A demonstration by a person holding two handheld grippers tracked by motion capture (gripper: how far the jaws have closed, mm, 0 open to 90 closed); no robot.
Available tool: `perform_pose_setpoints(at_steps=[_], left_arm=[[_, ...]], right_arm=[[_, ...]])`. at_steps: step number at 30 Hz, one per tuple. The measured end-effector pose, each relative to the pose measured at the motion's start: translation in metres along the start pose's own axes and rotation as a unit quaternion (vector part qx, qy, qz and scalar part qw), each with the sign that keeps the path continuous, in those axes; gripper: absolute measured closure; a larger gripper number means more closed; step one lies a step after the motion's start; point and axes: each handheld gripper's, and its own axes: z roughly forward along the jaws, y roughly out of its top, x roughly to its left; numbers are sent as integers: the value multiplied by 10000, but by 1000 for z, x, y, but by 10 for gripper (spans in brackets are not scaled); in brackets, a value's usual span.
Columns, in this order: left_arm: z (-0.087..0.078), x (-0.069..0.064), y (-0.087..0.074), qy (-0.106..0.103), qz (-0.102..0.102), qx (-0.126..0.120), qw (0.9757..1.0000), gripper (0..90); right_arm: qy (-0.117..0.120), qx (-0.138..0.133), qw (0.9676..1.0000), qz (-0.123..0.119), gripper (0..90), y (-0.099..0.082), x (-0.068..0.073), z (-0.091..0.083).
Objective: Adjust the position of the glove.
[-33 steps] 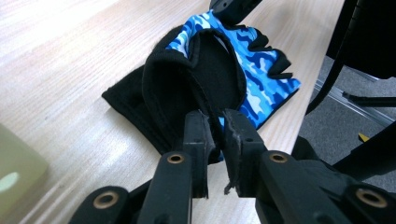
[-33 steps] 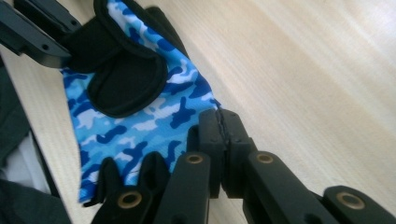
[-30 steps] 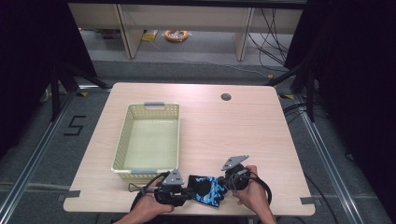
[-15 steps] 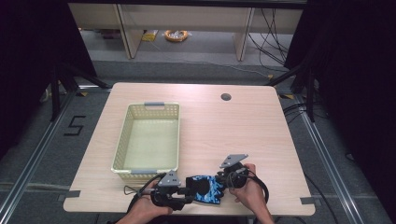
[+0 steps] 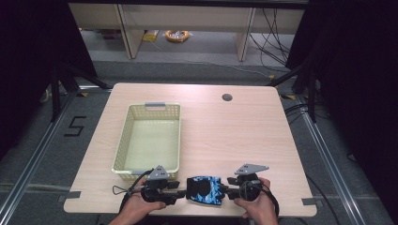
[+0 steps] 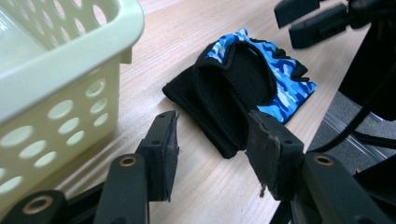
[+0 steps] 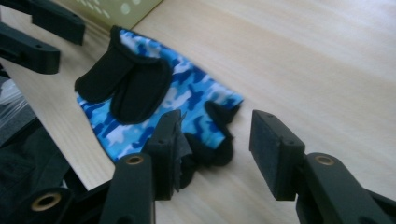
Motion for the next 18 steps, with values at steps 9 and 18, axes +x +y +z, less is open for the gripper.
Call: perform_pose_setpoints(at_steps=[9, 18], left_arm=[[20, 7, 2, -98, -298, 287, 9991, 530], [32, 8, 5, -396, -585, 346, 9969, 602]], right_arm=[[-49, 123, 9999, 105, 482, -1, 1, 18], [3, 318, 9992, -235, 554, -3, 2, 25]])
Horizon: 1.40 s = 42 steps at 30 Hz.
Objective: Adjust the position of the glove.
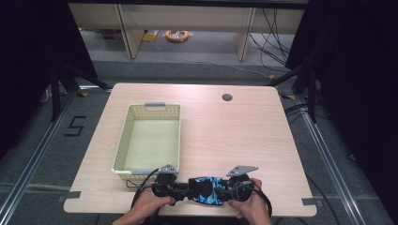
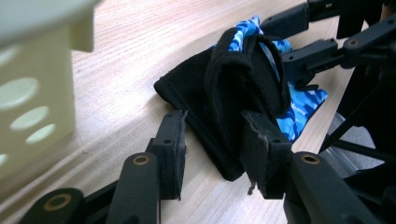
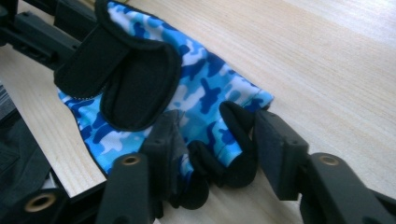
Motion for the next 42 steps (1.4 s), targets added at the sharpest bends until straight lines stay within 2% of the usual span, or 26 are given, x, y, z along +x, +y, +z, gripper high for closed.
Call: perform_pose_setpoints(at_steps=[1, 4, 5, 7, 10, 13, 15, 17, 18, 21, 22, 23, 26, 27, 28, 29, 31, 32, 33, 35, 36, 37, 38, 39, 41, 42], left_arm=[[0, 0, 0, 0, -61, -15, 10000, 614], [1, 1, -1, -74, -187, -82, 9998, 654], [1, 1, -1, -113, -192, -97, 9997, 672], [1, -2, -1, -121, -152, -164, 9997, 707], [3, -7, -2, -170, -5, -148, 9997, 758], [4, -9, -3, -111, -10, -177, 9998, 782], [4, -7, -3, -186, -29, -184, 9997, 810], [4, -9, -3, -105, 31, -193, 9998, 825], [4, -8, -3, -172, 63, -202, 9996, 833], [3, -9, -2, -179, 121, -225, 9995, 848], [3, -10, -2, -184, 126, -246, 9994, 851], [2, -11, -1, -152, 134, -266, 9994, 853], [0, -12, 1, -187, 207, -325, 9991, 857], [-2, -14, 2, -104, 207, -355, 9991, 858], [-3, -13, 3, -188, 262, -342, 9989, 858], [-4, -13, 3, -138, 281, -363, 9988, 858], [-5, -14, 3, -119, 295, -395, 9987, 858], [-6, -13, 2, -159, 355, -341, 9987, 858], [-7, -14, 2, -170, 324, -360, 9987, 857], [-8, -14, 2, -111, 327, -411, 9986, 857], [-9, -13, 3, -106, 367, -387, 9985, 857], [-10, -12, 3, -166, 347, -358, 9986, 856], [-10, -13, 2, -111, 296, -441, 9985, 856], [-11, -13, 2, -92, 326, -392, 9987, 856], [-12, -12, 0, -135, 413, -410, 9982, 856], [-13, -13, 0, -128, 425, -410, 9982, 856]], right_arm=[[65, 30, 9999, 114, 567, 0, 1, -1], [116, 133, 9997, 149, 627, 0, 1, -2], [127, 18, 9998, 131, 655, -1, 0, -1], [262, -32, 9995, 154, 738, -3, -1, 0], [387, -148, 9991, 131, 784, -4, -1, 2], [353, -45, 9994, 39, 793, -3, 0, 1], [361, -54, 9993, 43, 794, -3, 0, 1], [361, -52, 9993, 33, 796, -3, 0, 1], [357, -50, 9993, 21, 796, -3, 0, 1], [360, -102, 9993, 8, 800, -4, 0, 0], [383, -194, 9991, 25, 802, -4, 0, 1], [398, -107, 9991, 7, 804, -3, 0, -2], [453, -362, 9983, 2, 805, -4, -2, -4], [480, -262, 9985, -29, 805, -3, -2, -8], [510, -290, 9983, -34, 805, -2, -2, -9], [462, -349, 9983, -24, 805, -2, -1, -10], [528, -370, 9979, -37, 806, -2, -1, -10], [528, -363, 9979, -64, 805, -1, -2, -9], [495, -380, 9980, -85, 805, -1, -1, -9], [608, -390, 9973, -113, 805, -1, -1, -9], [634, -407, 9971, -37, 804, -1, 1, -9], [555, -432, 9975, -115, 804, 0, 0, -9], [521, -431, 9977, -106, 804, 0, 1, -11], [521, -454, 9975, -159, 805, 0, 2, -11], [601, -425, 9972, -112, 804, 1, 4, -11], [551, -447, 9973, -168, 805, 1, 5, -12]])
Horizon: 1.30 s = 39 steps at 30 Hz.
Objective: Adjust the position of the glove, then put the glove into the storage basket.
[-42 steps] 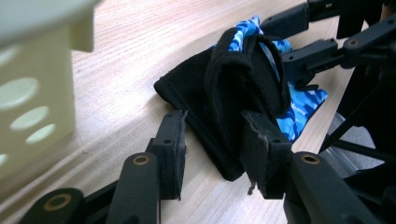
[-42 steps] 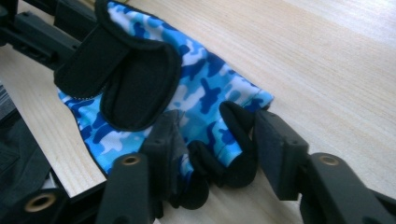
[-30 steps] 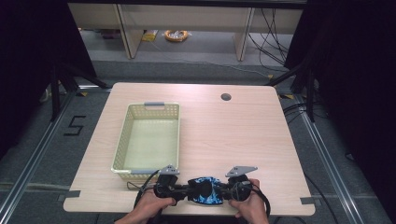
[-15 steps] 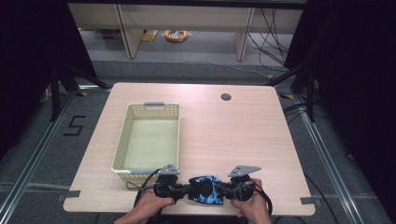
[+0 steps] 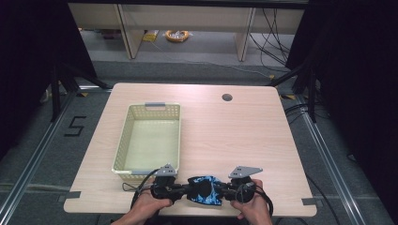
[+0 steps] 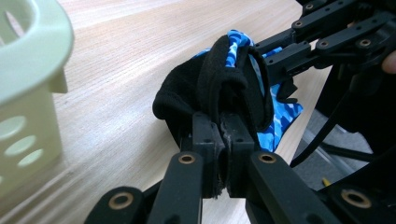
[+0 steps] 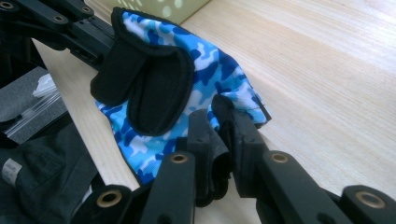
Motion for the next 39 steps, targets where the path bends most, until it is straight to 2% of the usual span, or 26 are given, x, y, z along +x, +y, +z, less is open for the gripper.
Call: perform_pose_setpoints(at_steps=[3, 4, 9, 10, 11, 12, 14, 16, 19, 20, 21, 22, 23, 24, 25, 26, 27, 28, 29, 30, 31, 34, 35, 37, 39], left_arm=[[-5, -1, 1, 58, 30, -38, 10000, 855], [-7, -1, 2, -34, 25, -42, 10000, 854], [-14, -5, 2, 42, 77, -160, 9998, 853], [-17, -5, 2, -17, 91, -145, 9999, 852], [-19, -7, 3, 63, 116, -155, 9998, 851], [-19, -6, 3, -20, 125, -188, 9997, 851], [-23, -7, 3, -39, 153, -182, 9997, 850], [-27, -8, 3, -55, 110, -216, 9997, 849], [-33, -9, 4, -71, 105, -246, 9996, 849], [-34, -9, 4, -99, 115, -274, 9995, 849], [-36, -10, 5, -117, 60, -269, 9996, 848], [-39, -10, 6, -96, 5, -265, 9996, 848], [-41, -10, 7, -110, 70, -276, 9995, 848], [-43, -11, 8, -103, -3, -297, 9995, 846], [-46, -11, 10, -54, 48, -268, 9996, 846], [-47, -12, 12, -84, 53, -286, 9995, 846], [-49, -12, 15, -76, 124, -295, 9995, 845], [-52, -14, 17, -31, 140, -295, 9995, 846], [-54, -15, 20, -59, 122, -293, 9995, 847], [-56, -16, 22, -33, 164, -315, 9994, 847], [-58, -17, 25, -82, 217, -333, 9992, 845], [-65, -20, 33, -48, 205, -377, 9991, 844], [-67, -20, 35, -71, 266, -404, 9988, 845], [-71, -20, 39, -83, 242, -428, 9988, 847], [-73, -21, 41, -24, 229, -464, 9987, 849]], right_arm=[[-3, -24, 10000, 5, 805, 2, 4, -1], [17, -16, 10000, 10, 805, 3, 5, -2], [134, -104, 9998, -55, 805, 8, 9, -6], [172, -159, 9997, -92, 805, 9, 9, -6], [154, -144, 9997, -85, 805, 10, 11, -7], [126, -133, 9998, -104, 805, 10, 12, -9], [172, -134, 9997, -78, 805, 11, 15, -11], [241, -228, 9993, -148, 805, 14, 16, -12], [128, -232, 9996, -122, 805, 18, 22, -16], [185, -214, 9995, -158, 805, 20, 23, -17], [132, -185, 9996, -143, 805, 22, 25, -18], [198, -231, 9995, -104, 805, 24, 27, -18], [222, -213, 9994, -138, 805, 25, 28, -19], [203, -208, 9995, -149, 806, 27, 29, -20], [207, -206, 9995, -82, 806, 29, 30, -22], [257, -287, 9991, -174, 805, 31, 30, -22], [206, -306, 9991, -190, 805, 34, 31, -24], [279, -319, 9989, -189, 805, 37, 32, -25], [260, -277, 9991, -174, 805, 40, 34, -29], [278, -330, 9987, -280, 805, 43, 34, -31], [257, -354, 9988, -242, 805, 47, 36, -34], [202, -370, 9984, -374, 805, 58, 38, -40], [251, -363, 9985, -314, 806, 61, 40, -41], [247, -420, 9980, -410, 808, 67, 39, -44], [287, -352, 9983, -359, 810, 73, 42, -47]])
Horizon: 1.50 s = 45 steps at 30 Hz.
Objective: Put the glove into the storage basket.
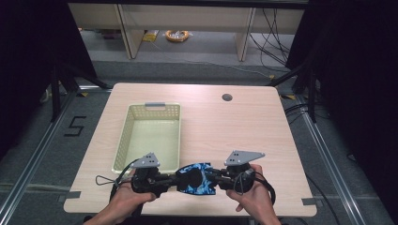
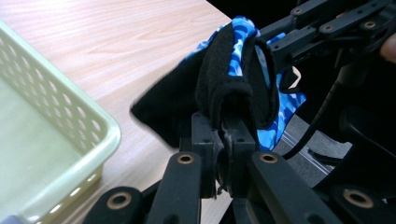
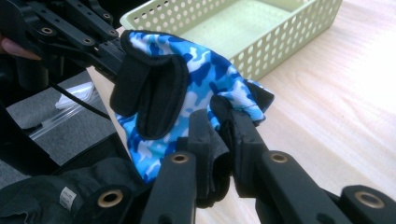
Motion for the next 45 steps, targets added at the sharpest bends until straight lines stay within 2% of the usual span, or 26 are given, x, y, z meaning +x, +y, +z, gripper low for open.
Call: perform_pose_setpoints(at_steps=[1, 3, 4, 5, 7, 10, 11, 12, 13, 14, 15, 18, 19, 20, 22, 23, 25, 26, 29, 33, 36, 37, 38, 42, 43, 45], left_arm=[[-2, 1, 1, -20, 72, 22, 10000, 849], [-3, 1, 3, -25, 45, -17, 10000, 849], [-2, 1, 3, 31, -12, -97, 9999, 848], [-4, 3, 4, 21, 14, -23, 10000, 848], [-3, 5, 5, 0, 8, -69, 10000, 842], [-2, 9, 4, 6, -69, -88, 9999, 821], [-1, 10, 3, 9, -100, -111, 9999, 816], [0, 12, 2, -6, -173, -85, 9998, 810], [1, 13, 0, 0, -214, -81, 9997, 808], [2, 14, -1, -2, -189, -98, 9998, 806], [3, 16, -2, -34, -224, -82, 9997, 804], [5, 18, -3, -108, -354, -128, 9992, 799], [4, 19, -2, -100, -346, -117, 9993, 796], [4, 19, -2, -80, -364, -147, 9992, 791], [2, 21, 0, -100, -363, -190, 9991, 783], [1, 22, 1, -120, -382, -213, 9990, 776], [-1, 24, 2, -106, -468, -232, 9986, 752], [-2, 26, 3, -181, -509, -233, 9983, 743], [-4, 30, 3, -217, -680, -293, 9970, 708], [-7, 35, 1, -263, -753, -342, 9962, 679], [-8, 36, 0, -228, -764, -358, 9962, 681], [-10, 35, 0, -162, -751, -374, 9963, 694], [-11, 36, 0, -172, -703, -388, 9966, 708], [-21, 37, 2, 31, -605, -354, 9975, 749], [-23, 38, 2, 7, -624, -413, 9972, 749], [-31, 41, 3, 120, -617, -422, 9971, 754]], right_arm=[[-18, -76, 9998, -167, 811, 3, -2, 0], [3, -51, 10000, -45, 812, 8, 0, -2], [19, -57, 9999, -150, 812, 11, -1, -3], [40, -41, 9998, -164, 813, 13, -1, -4], [45, -43, 9998, -188, 813, 18, 0, -6], [91, -71, 9996, -244, 814, 25, 2, -8], [133, -30, 9997, -178, 815, 27, 4, -10], [212, -89, 9993, -302, 814, 29, 3, -9], [111, -62, 9992, -372, 815, 31, 3, -10], [127, -31, 9996, -246, 815, 32, 6, -11], [153, -30, 9992, -376, 816, 34, 4, -11], [205, 15, 9989, -419, 816, 39, 7, -10], [198, 1, 9992, -340, 817, 40, 9, -10], [238, 20, 9985, -487, 816, 43, 8, -10], [276, 31, 9986, -444, 817, 46, 10, -10], [183, 37, 9988, -443, 817, 49, 11, -11], [255, 57, 9985, -480, 817, 55, 12, -12], [258, 42, 9985, -483, 817, 58, 13, -11], [325, 52, 9978, -578, 818, 67, 16, -11], [326, 81, 9969, -709, 817, 76, 21, -10], [380, 143, 9967, -709, 818, 82, 26, -7], [365, 106, 9954, -875, 818, 84, 25, -5], [392, 171, 9963, -745, 818, 85, 27, -4], [365, 140, 9959, -821, 818, 91, 28, 3], [403, 168, 9957, -819, 818, 93, 28, 5], [419, 154, 9949, -903, 818, 97, 27, 9]])
